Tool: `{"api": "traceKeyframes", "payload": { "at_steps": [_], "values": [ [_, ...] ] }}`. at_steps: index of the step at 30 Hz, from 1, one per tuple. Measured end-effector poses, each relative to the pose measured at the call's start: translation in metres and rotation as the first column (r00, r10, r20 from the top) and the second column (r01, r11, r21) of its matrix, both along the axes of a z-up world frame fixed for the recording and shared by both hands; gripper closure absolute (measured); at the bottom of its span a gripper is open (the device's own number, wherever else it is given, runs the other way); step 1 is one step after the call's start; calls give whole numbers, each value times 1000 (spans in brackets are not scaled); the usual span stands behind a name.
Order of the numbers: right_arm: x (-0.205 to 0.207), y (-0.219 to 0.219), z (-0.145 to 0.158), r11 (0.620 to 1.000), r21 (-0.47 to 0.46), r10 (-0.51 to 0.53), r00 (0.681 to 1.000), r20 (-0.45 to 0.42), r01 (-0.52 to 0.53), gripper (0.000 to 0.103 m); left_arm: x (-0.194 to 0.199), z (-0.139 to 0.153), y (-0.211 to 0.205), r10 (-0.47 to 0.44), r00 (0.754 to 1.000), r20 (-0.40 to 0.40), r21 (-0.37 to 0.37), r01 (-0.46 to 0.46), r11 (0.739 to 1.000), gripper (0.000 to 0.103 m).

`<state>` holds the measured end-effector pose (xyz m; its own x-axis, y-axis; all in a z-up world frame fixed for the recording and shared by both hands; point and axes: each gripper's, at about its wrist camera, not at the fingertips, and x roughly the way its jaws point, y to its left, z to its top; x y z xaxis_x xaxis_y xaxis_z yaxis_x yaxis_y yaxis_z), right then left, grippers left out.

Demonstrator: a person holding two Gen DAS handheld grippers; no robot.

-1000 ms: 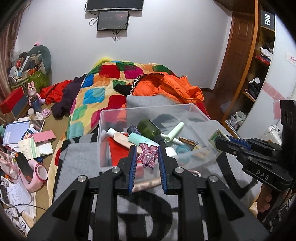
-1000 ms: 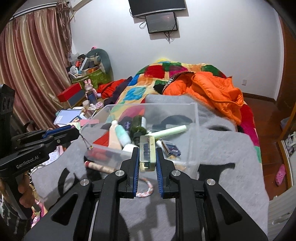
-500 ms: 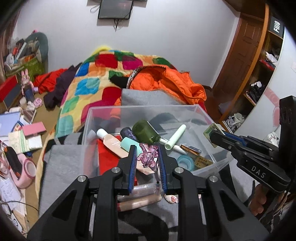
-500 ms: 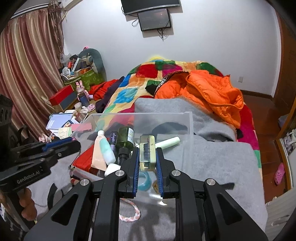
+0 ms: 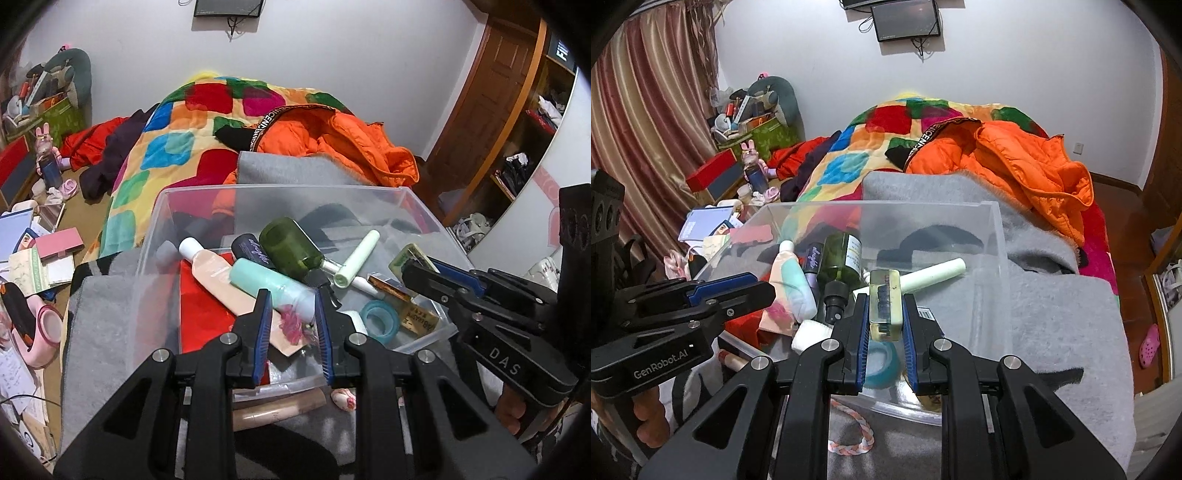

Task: Organize objects
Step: 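Lower the pink keychain and small block into the clear box, open both tools, then grasp the beige red-banded tube with the left tool while the right tool grasps the braided rope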

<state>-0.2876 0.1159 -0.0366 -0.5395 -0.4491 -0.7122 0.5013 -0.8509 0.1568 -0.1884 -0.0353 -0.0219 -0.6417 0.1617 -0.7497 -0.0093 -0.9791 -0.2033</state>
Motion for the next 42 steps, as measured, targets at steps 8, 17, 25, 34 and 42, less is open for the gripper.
{"api": "traceKeyframes", "payload": {
  "at_steps": [8,17,25,34,42],
  "values": [
    [7,2,3,1000,-1,13,1000,5,-13,84,11,9,9,-24,1000,-18,-12,24,1000,71],
    [28,16,20,1000,-20,16,999,-45,-17,71,39,33,17,-27,996,-87,-63,22,998,43],
    [47,30,26,999,-30,10,998,-67,-12,66,64,31,9,-13,996,-83,-73,6,997,31],
    [64,39,7,1000,-24,9,1000,-28,-10,66,80,-7,0,9,1000,15,-69,-8,998,26],
    [66,35,-21,1000,3,24,999,47,-24,66,70,-41,-19,57,990,127,-46,-52,998,26]
  ]
}}
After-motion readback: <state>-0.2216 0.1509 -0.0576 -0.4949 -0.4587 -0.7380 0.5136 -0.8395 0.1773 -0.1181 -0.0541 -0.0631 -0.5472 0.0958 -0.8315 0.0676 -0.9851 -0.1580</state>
